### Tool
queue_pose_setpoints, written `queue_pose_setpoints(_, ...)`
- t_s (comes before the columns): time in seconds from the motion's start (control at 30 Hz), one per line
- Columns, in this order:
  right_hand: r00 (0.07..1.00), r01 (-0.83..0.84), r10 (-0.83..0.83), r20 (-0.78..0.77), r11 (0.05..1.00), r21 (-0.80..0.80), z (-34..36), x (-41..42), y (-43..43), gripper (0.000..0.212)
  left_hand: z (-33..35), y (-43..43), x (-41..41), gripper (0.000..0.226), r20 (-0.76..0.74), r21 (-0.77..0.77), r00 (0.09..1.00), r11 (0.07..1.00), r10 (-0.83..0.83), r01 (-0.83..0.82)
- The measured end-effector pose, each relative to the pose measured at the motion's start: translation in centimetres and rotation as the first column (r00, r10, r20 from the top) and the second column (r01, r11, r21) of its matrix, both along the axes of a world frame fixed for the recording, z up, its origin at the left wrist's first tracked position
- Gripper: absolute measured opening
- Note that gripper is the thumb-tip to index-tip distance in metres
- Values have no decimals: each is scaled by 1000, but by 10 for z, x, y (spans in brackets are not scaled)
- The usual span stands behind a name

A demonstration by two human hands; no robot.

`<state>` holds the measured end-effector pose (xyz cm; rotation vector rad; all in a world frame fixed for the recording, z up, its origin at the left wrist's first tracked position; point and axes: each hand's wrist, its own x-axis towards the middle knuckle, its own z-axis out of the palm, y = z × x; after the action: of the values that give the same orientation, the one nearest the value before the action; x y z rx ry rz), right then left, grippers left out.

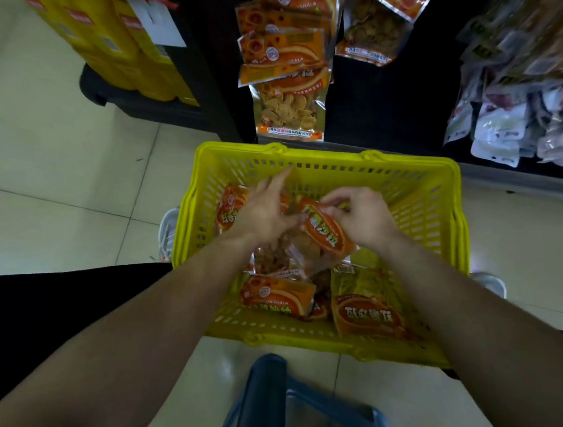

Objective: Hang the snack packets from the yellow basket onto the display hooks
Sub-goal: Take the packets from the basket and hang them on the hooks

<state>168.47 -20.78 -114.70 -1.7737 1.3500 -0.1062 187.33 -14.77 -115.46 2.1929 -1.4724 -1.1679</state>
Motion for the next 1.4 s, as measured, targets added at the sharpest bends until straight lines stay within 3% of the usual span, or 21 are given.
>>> queue_pose_setpoints(0.03, 1000, -14, 14, 17, 1000, -16, 8, 6, -2, 11, 9, -5, 0, 83, 34, -63, 998, 996, -57, 59)
queue_pose_setpoints(0.1, 999, -26, 27, 30, 999, -47, 19, 14, -2, 13, 24, -9, 2, 50, 80, -156, 984, 973, -161, 172)
queue_pose_setpoints(0.17, 999, 0, 2, 34, 998, -57, 27, 19, 2, 17, 34, -6, 4, 23, 94, -117, 979, 975, -179, 190)
queue_pose_setpoints(0.23, 1000, 3, -3, -3, 994, -112, 33, 18, 9, 17, 37, 1, 9, 15, 157, -79, 975, 982, -157, 171)
queue_pose_setpoints(0.3, 995, -9, -18, -101, 966, -259, 32, 14, 17, 34, 37, 12, 18, 18, 249, -73, 961, 987, -120, 142)
queue_pose_setpoints(0.37, 986, 34, -87, -144, 941, -336, 26, 6, 28, 39, 31, 23, 34, 22, 286, -57, 958, 997, -33, 51)
queue_pose_setpoints(0.47, 968, -28, 6, -252, 996, -81, 0, -1, 47, 34, 24, 35, 52, 17, 281, -17, 957, 998, 68, -66)
queue_pose_setpoints(0.53, 956, -106, 130, -262, 989, 105, -21, 2, 60, 51, 22, 38, 57, 14, 272, -14, 957, 995, 97, -97)
queue_pose_setpoints(0.63, 948, -127, 174, -266, 975, 185, -41, 15, 71, 68, 21, 33, 58, 13, 260, -17, 959, 994, 113, -112)
queue_pose_setpoints(0.8, 960, -119, 172, -220, 964, 236, -56, 38, 68, 77, 14, 28, 59, 13, 232, -26, 964, 991, 131, -129)
queue_pose_setpoints(0.97, 989, 2, 33, -143, 971, 238, -69, 55, 54, 33, 5, 27, 60, 22, 209, -44, 972, 994, 104, -97)
queue_pose_setpoints(1.1, 991, 39, -17, -133, 985, 167, -65, 60, 53, 46, 1, 27, 60, 24, 189, -70, 969, 987, 158, -147)
queue_pose_setpoints(1.2, 987, 44, -19, -162, 987, 152, -65, 62, 53, 31, 1, 26, 60, 23, 148, -70, 971, 981, 190, -181)
queue_pose_setpoints(1.3, 995, 51, -33, -92, 978, 204, -66, 60, 53, 17, 4, 27, 60, 23, 148, -70, 973, 983, 179, -171)
queue_pose_setpoints(1.4, 998, 65, -67, 5, 974, 215, -59, 56, 53, 22, 6, 27, 60, 25, 162, -79, 973, 985, 165, -154)
